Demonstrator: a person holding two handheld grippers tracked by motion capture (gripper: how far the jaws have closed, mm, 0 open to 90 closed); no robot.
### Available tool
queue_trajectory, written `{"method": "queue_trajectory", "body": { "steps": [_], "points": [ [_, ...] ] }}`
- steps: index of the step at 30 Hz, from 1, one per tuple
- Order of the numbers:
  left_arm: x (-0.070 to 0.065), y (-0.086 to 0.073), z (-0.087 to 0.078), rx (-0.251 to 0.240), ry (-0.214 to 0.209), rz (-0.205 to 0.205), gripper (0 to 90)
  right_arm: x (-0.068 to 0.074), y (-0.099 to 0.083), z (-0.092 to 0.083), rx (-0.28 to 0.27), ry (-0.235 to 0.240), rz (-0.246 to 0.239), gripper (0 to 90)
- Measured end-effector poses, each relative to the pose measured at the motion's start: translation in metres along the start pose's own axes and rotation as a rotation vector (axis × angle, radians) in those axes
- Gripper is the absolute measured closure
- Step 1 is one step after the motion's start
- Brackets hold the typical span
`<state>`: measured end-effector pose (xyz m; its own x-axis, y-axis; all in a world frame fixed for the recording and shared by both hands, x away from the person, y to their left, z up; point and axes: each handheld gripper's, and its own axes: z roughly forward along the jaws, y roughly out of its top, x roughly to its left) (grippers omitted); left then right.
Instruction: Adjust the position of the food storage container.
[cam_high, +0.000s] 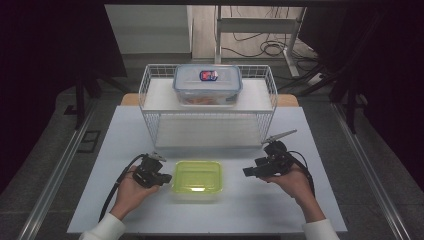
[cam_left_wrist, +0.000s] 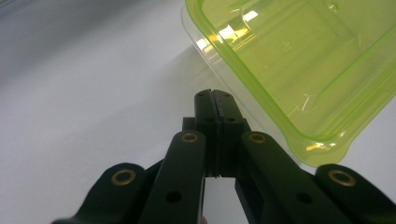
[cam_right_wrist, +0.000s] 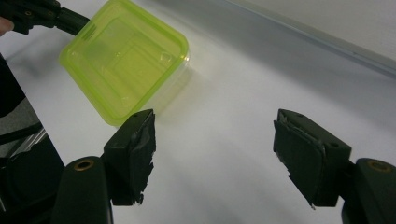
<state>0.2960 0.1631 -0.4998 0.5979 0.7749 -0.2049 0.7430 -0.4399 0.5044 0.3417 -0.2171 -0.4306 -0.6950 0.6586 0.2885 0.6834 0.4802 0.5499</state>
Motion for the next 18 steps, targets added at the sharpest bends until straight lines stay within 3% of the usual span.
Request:
{"method": "queue_trajectory", "body": {
  "steps": [13,18],
  "points": [
    [-0.011,0.010,0.010,0.005,-0.037,0.024,90.0,-0.002,-0.001,0.001,-0.016,-0.017,0.008,29.5],
    [-0.006,0.007,-0.005,-0.048,-0.016,0.001,88.3,-0.003,-0.002,-0.002,-0.055,-0.041,0.015,29.5]
  ]
}}
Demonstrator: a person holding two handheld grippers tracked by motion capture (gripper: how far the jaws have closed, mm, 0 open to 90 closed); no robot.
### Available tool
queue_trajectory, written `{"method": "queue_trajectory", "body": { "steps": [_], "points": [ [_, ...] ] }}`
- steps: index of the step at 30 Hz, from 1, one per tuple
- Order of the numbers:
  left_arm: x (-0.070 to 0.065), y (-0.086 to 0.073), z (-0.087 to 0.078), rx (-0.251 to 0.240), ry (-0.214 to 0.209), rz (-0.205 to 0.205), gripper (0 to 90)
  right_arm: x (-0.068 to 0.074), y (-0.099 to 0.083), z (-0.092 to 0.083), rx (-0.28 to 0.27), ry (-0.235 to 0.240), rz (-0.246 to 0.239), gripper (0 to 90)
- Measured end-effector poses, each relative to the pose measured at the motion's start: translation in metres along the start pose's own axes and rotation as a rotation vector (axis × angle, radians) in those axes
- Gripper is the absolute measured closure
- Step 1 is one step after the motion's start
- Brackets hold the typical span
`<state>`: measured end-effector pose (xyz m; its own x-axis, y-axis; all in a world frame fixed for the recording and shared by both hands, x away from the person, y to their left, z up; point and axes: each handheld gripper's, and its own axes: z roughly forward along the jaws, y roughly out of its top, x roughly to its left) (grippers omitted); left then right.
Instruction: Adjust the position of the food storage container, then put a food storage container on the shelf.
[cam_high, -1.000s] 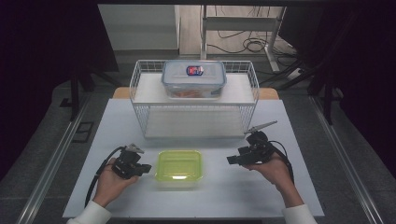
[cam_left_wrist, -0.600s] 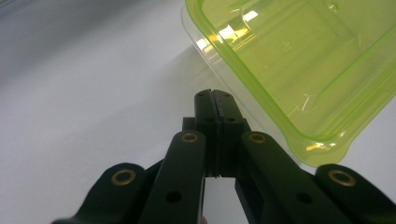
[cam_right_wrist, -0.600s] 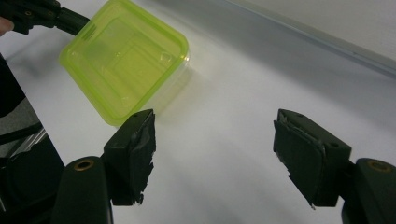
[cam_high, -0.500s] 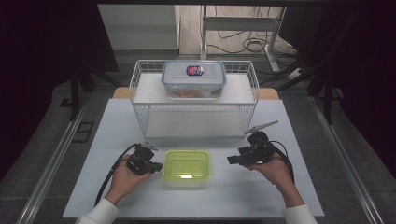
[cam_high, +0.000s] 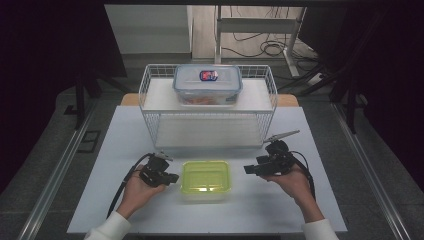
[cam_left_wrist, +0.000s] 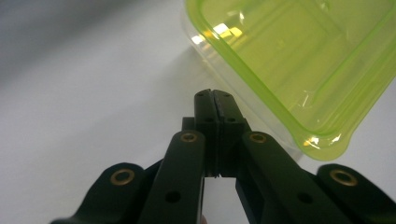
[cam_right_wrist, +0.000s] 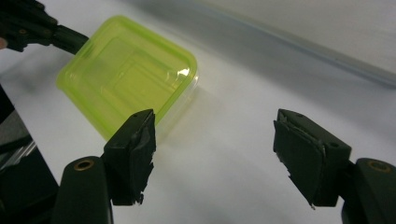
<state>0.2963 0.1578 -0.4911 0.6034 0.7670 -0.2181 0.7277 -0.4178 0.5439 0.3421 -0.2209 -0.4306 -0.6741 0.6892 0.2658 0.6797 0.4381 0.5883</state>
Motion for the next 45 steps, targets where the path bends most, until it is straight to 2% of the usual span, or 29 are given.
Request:
{"method": "queue_trajectory", "body": {
  "steps": [3,4,6,7,9,10,11,12,13,14,15,16,17,18,21,25,27,33,39,42,44,45],
  "points": [
    [0.006,-0.007,-0.021,-0.054,0.025,-0.031,84.7,0.000,-0.002,-0.001,-0.025,0.008,0.018,29.5],
    [0.006,-0.007,-0.021,-0.054,0.025,-0.031,81.4,0.000,-0.002,-0.001,-0.025,0.008,0.018,29.5],
    [0.006,-0.013,-0.028,-0.086,0.036,-0.064,70.0,0.002,-0.005,0.000,-0.028,0.010,0.011,29.7],
    [0.006,-0.013,-0.028,-0.086,0.036,-0.064,63.6,0.002,-0.005,0.000,-0.030,0.013,0.014,29.5],
    [0.007,-0.015,-0.030,-0.086,0.019,-0.079,51.4,0.003,-0.006,0.001,-0.032,0.016,0.020,29.0],
    [0.007,-0.015,-0.030,-0.099,-0.003,-0.104,46.2,0.003,-0.009,0.002,-0.032,0.020,0.035,27.4],
    [0.007,-0.015,-0.030,-0.099,-0.003,-0.104,41.4,0.003,-0.009,0.002,-0.032,0.020,0.035,27.4],
    [0.007,-0.015,-0.030,-0.105,-0.019,-0.117,41.4,0.003,-0.010,0.002,-0.033,0.021,0.042,26.6],
    [0.006,-0.014,-0.031,-0.117,-0.063,-0.143,33.5,0.002,-0.014,0.003,-0.029,0.027,0.058,26.0],
    [0.006,-0.013,-0.031,-0.125,-0.082,-0.156,31.3,0.002,-0.015,0.004,-0.028,0.035,0.066,25.8],
    [0.006,-0.013,-0.031,-0.125,-0.082,-0.156,29.8,0.002,-0.015,0.004,-0.028,0.035,0.066,25.8],
    [0.005,-0.013,-0.031,-0.136,-0.119,-0.175,29.1,0.000,-0.018,0.006,-0.032,0.051,0.089,24.9],
    [0.005,-0.013,-0.031,-0.137,-0.135,-0.182,28.5,0.000,-0.018,0.007,-0.036,0.057,0.100,24.4],
    [0.005,-0.013,-0.031,-0.137,-0.135,-0.182,27.9,0.000,-0.018,0.007,-0.036,0.057,0.100,24.4],
    [0.006,-0.013,-0.029,-0.152,-0.177,-0.213,26.7,0.001,-0.019,0.009,-0.039,0.071,0.112,24.3],
    [0.007,-0.013,-0.028,-0.158,-0.183,-0.223,24.8,0.003,-0.019,0.012,-0.041,0.089,0.111,24.4],
    [0.009,-0.014,-0.028,-0.168,-0.198,-0.249,24.6,0.004,-0.019,0.012,-0.046,0.101,0.117,24.6],
    [0.010,-0.014,-0.027,-0.178,-0.216,-0.265,24.2,0.005,-0.020,0.013,-0.057,0.117,0.126,25.3],
    [0.012,-0.013,-0.021,-0.192,-0.267,-0.304,23.8,0.004,-0.024,0.015,-0.056,0.137,0.144,25.2],
    [0.011,-0.013,-0.021,-0.193,-0.264,-0.307,23.6,0.004,-0.024,0.017,-0.058,0.139,0.148,25.2],
    [0.012,-0.013,-0.019,-0.199,-0.272,-0.313,23.6,0.004,-0.025,0.019,-0.072,0.166,0.165,25.4],
    [0.012,-0.014,-0.017,-0.210,-0.287,-0.329,23.6,0.004,-0.025,0.021,-0.073,0.172,0.170,25.8]
  ]
}}
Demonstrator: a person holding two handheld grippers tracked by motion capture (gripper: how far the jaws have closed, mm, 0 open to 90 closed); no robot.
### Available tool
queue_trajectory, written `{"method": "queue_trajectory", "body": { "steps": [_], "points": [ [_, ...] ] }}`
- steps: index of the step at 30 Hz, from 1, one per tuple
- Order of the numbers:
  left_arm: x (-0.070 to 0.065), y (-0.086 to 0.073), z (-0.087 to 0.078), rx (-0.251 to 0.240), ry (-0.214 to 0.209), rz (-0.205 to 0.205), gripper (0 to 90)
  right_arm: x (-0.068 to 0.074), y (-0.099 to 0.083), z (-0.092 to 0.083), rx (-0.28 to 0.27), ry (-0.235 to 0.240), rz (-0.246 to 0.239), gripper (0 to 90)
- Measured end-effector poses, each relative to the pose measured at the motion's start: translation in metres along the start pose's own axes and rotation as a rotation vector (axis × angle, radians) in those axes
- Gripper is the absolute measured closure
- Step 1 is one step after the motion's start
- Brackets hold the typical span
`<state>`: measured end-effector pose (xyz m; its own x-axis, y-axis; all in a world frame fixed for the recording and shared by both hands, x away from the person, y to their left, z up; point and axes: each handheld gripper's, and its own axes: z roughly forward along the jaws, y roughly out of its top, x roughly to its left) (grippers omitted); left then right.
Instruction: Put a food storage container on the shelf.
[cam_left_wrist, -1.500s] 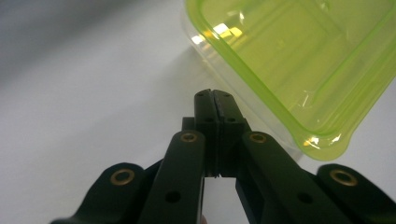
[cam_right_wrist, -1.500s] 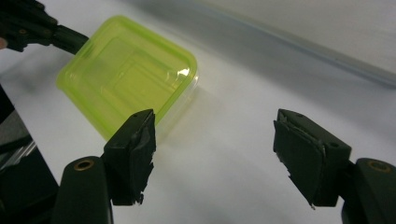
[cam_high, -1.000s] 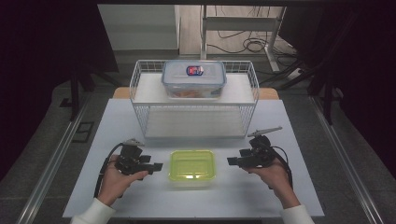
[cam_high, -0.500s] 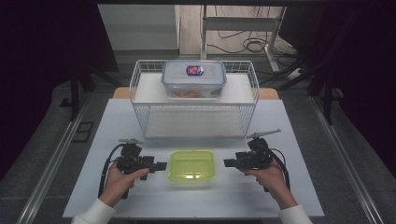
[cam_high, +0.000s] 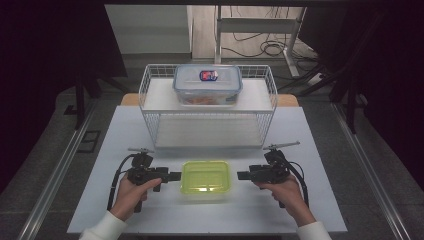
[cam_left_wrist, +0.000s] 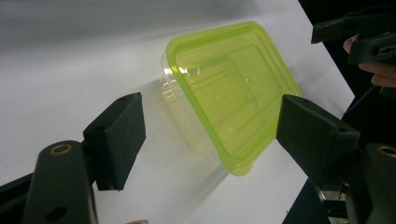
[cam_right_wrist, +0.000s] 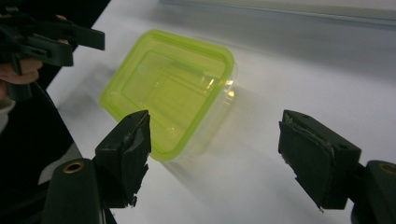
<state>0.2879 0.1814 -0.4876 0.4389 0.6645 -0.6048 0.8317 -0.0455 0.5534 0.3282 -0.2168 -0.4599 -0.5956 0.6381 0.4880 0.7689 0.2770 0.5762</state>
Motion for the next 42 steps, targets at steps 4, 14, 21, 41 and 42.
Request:
{"method": "queue_trajectory", "body": {
  "steps": [4,14,21,41,42],
  "points": [
    [0.007,-0.001,0.002,-0.010,-0.045,-0.060,24.2,0.000,-0.001,0.005,-0.009,0.021,0.017,28.7],
    [0.009,-0.003,0.015,0.020,-0.079,-0.075,28.5,-0.005,-0.008,0.024,-0.021,0.074,0.098,38.2],
    [0.015,-0.006,0.020,0.028,-0.098,-0.104,36.3,-0.005,-0.008,0.039,-0.002,0.082,0.107,43.0],
    [0.018,-0.012,0.037,0.103,-0.113,-0.132,71.1,-0.003,-0.007,0.061,0.081,0.065,0.117,66.8],
    [0.018,-0.012,0.037,0.102,-0.113,-0.135,71.7,-0.004,-0.007,0.060,0.081,0.069,0.125,68.3]
  ]
}}
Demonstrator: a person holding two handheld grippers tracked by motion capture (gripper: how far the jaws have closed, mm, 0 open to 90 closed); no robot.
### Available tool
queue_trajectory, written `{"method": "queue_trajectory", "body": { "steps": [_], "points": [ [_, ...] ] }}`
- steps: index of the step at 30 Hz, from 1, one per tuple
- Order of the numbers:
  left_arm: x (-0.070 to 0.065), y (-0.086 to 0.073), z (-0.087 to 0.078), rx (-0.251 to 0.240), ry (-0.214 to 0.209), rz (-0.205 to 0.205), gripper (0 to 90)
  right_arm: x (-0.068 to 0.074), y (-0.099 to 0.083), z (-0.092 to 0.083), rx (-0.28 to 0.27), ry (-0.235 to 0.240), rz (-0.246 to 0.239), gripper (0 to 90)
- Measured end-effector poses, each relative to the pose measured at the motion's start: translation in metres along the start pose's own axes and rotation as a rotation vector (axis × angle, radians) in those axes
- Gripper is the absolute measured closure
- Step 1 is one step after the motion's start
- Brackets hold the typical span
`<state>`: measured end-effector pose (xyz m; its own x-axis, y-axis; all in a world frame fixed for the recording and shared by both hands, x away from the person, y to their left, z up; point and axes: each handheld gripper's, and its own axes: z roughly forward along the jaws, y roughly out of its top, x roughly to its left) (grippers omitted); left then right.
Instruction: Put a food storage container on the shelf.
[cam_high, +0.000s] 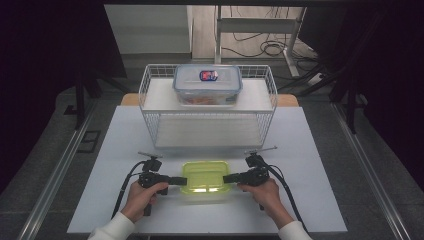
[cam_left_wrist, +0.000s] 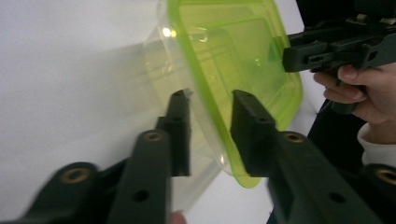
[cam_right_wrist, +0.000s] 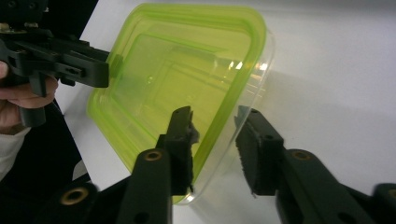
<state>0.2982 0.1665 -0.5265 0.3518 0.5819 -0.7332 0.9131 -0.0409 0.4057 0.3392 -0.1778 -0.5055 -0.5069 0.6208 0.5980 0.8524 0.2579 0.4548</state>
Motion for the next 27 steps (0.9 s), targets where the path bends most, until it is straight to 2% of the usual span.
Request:
{"method": "queue_trajectory", "body": {
  "steps": [3,5,11,12,17,27],
  "points": [
    [0.000,0.000,-0.001,-0.010,-0.011,-0.007,72.9,0.000,0.000,-0.001,0.000,0.001,0.002,70.7],
    [0.002,-0.001,-0.001,-0.023,-0.029,-0.026,74.1,0.000,0.000,-0.002,-0.004,-0.002,0.004,71.6],
    [0.001,-0.002,-0.006,-0.051,-0.035,-0.018,78.7,0.001,0.001,-0.006,-0.018,0.018,0.012,75.9],
    [0.001,-0.002,-0.007,-0.053,-0.034,-0.013,80.6,0.002,0.001,-0.009,-0.027,0.029,0.008,78.3],
    [-0.002,-0.002,-0.010,-0.058,-0.033,0.009,80.7,0.004,0.002,-0.011,-0.031,0.030,-0.009,78.4],
    [-0.011,0.000,-0.017,-0.071,-0.031,0.054,80.7,0.015,0.006,-0.023,-0.073,0.048,-0.054,78.5]
  ]
}}
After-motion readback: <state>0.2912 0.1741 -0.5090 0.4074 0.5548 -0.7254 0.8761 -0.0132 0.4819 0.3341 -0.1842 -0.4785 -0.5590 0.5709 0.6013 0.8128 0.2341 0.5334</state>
